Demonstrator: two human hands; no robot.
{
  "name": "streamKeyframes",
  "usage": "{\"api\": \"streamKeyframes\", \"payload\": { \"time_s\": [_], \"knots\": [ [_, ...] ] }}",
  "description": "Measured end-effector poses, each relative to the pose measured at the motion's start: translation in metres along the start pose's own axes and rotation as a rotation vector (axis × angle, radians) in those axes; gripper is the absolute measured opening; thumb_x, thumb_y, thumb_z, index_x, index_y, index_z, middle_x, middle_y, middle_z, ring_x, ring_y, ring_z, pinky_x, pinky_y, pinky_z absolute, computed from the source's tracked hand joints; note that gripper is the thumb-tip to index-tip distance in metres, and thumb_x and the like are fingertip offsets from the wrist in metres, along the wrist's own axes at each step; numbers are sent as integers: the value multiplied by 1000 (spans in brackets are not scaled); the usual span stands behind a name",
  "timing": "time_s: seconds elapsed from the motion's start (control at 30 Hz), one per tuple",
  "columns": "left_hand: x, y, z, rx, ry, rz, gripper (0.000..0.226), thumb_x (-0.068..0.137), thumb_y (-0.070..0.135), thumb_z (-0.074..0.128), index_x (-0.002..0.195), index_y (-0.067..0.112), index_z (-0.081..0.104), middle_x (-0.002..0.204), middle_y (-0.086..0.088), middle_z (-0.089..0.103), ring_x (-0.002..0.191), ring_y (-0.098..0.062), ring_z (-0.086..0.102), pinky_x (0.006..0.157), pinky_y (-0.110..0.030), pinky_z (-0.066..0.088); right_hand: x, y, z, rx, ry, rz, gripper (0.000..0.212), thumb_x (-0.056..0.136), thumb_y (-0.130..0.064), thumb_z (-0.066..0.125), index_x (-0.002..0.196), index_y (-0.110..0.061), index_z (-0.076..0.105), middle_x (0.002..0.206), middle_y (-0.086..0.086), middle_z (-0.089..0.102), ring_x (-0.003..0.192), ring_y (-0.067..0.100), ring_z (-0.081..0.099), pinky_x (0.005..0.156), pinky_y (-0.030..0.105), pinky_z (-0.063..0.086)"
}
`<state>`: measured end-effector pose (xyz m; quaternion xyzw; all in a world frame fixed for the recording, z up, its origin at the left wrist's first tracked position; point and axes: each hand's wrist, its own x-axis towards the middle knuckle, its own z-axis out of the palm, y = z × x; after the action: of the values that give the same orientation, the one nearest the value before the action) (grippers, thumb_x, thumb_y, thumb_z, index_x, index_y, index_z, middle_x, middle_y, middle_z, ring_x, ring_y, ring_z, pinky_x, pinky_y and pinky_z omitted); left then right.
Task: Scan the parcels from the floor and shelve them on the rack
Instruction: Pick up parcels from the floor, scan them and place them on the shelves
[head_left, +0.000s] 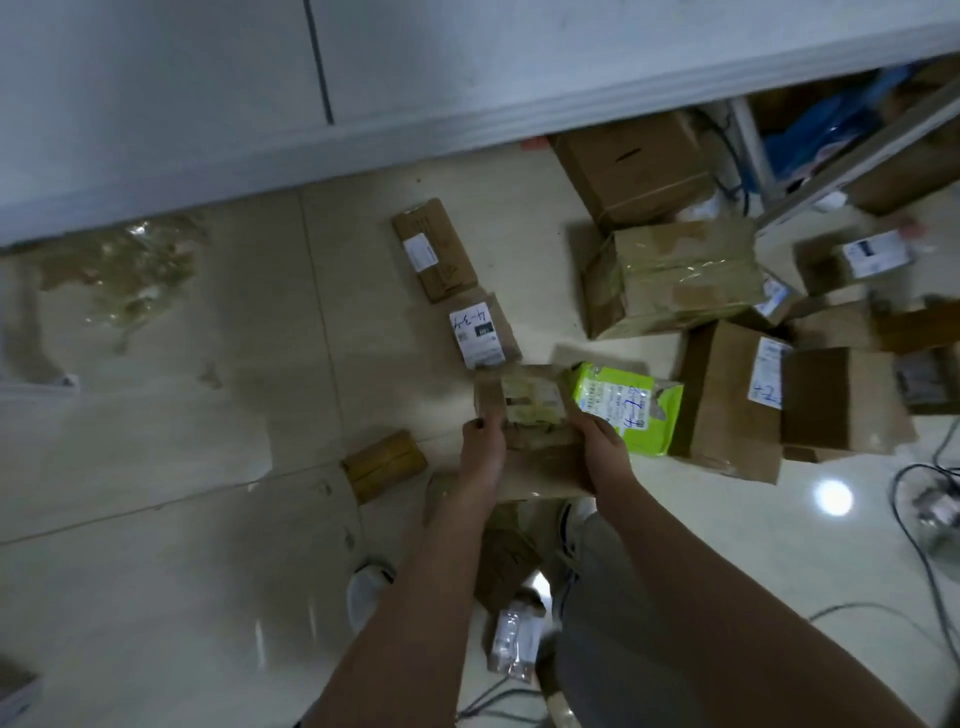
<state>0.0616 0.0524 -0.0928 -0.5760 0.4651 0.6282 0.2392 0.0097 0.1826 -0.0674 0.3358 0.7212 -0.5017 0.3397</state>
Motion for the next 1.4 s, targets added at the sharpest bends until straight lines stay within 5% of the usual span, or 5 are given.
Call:
{"api": "streamKeyframes", "payload": {
  "time_s": [0.47,0.63,0.97,1.27,1.4],
  "knots": [
    [-391,101,-13,132,-199,484,50,99,22,59,146,18,43,130,-2,57,106,-17,59,74,-22,47,-320,-104,-119,780,146,-180,47,76,-28,65,121,-15,69,123,15,68,118,36,61,92,47,50],
    [-494,99,-32,49,-241,527,57,96,21,65,147,22,40,134,3,57,119,-20,59,100,-40,50,-413,-118,-142,937,59,-263,40,95,-28,50,127,-8,63,109,11,72,101,27,66,84,39,49],
    [-580,144,-57,-10,-345,685,88,85,4,72,156,23,23,126,9,59,101,-8,64,77,-27,52,-471,-198,-195,763,-268,-419,21,97,-26,50,103,-15,66,90,5,75,72,18,71,60,27,51],
    [-642,173,50,48,-349,705,51,86,2,68,122,28,43,104,11,61,87,-7,65,60,-20,52,-456,-242,-318,776,-276,-465,79,67,-12,79,139,-3,47,119,23,68,96,35,70,70,39,60],
    [-668,186,115,54,-276,713,79,76,30,83,142,17,42,113,4,63,108,-22,63,92,-41,53,-447,-259,-376,761,-290,-517,102,53,-20,86,144,-8,44,124,21,67,110,40,66,85,46,56]
  ]
}}
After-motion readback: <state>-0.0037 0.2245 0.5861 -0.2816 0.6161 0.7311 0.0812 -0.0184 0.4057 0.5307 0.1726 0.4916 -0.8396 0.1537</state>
